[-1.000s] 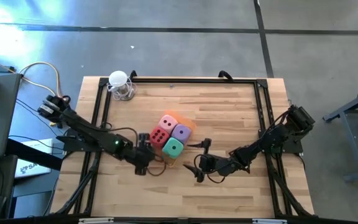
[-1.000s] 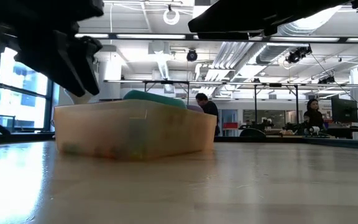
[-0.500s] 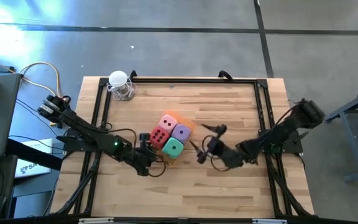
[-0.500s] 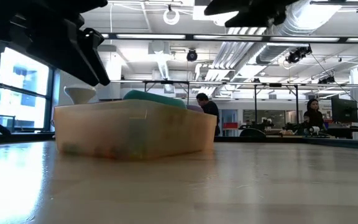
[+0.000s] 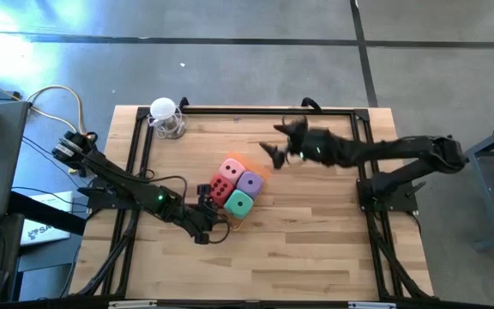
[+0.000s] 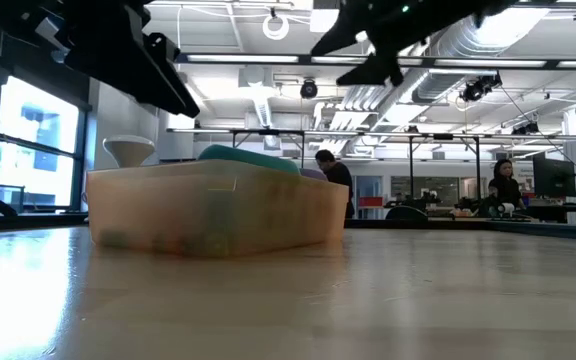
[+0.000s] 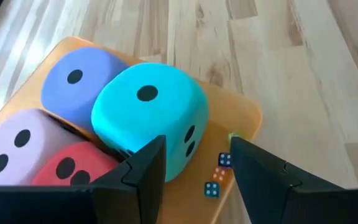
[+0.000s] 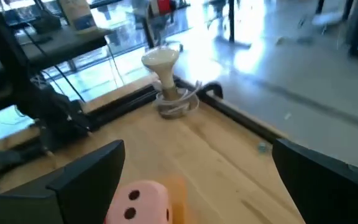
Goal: Pick & Place Dice
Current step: Put the small light blue die into the orange bin
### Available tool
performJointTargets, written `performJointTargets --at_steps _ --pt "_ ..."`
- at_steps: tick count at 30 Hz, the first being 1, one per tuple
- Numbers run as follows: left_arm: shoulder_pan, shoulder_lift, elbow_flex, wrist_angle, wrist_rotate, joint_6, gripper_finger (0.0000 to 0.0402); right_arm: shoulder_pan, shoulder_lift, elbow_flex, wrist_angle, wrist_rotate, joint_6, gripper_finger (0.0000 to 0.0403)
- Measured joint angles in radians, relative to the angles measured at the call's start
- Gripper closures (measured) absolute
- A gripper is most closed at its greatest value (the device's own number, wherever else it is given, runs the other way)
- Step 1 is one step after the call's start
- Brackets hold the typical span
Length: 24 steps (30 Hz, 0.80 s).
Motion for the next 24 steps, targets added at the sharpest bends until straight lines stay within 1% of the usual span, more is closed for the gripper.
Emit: performJointTargets --at_steps 3,6,10,15,20,24 --pt "0.000 0.000 0.000 -0.001 0.000 0.000 0.0231 -0.117 0.047 0.051 -0.053 -0.164 0.066 0.0003" --pt "0.000 0.000 0.000 -0.001 0.000 0.010 0.0231 -0.195 0.099 0.103 -0.115 -0.255 0.095 0.0003" --pt "0.000 0.000 0.000 -0.001 0.000 0.012 0.0231 -0.247 0.187 0.164 -0.143 -0.288 0.114 0.0003" --pt "0.000 0.000 0.000 -0.002 0.000 0.011 0.0231 -0.277 0.271 0.232 -0.206 -0.321 0.114 0.0003" --pt "0.000 0.000 0.000 -0.002 -0.001 0.023 0.0231 -0.283 0.307 0.274 -0.286 -0.318 0.114 0.0003" --pt "0.000 0.000 0.000 -0.002 -0.001 0.031 0.0231 -0.281 0.306 0.280 -0.271 -0.315 0.113 0.0003"
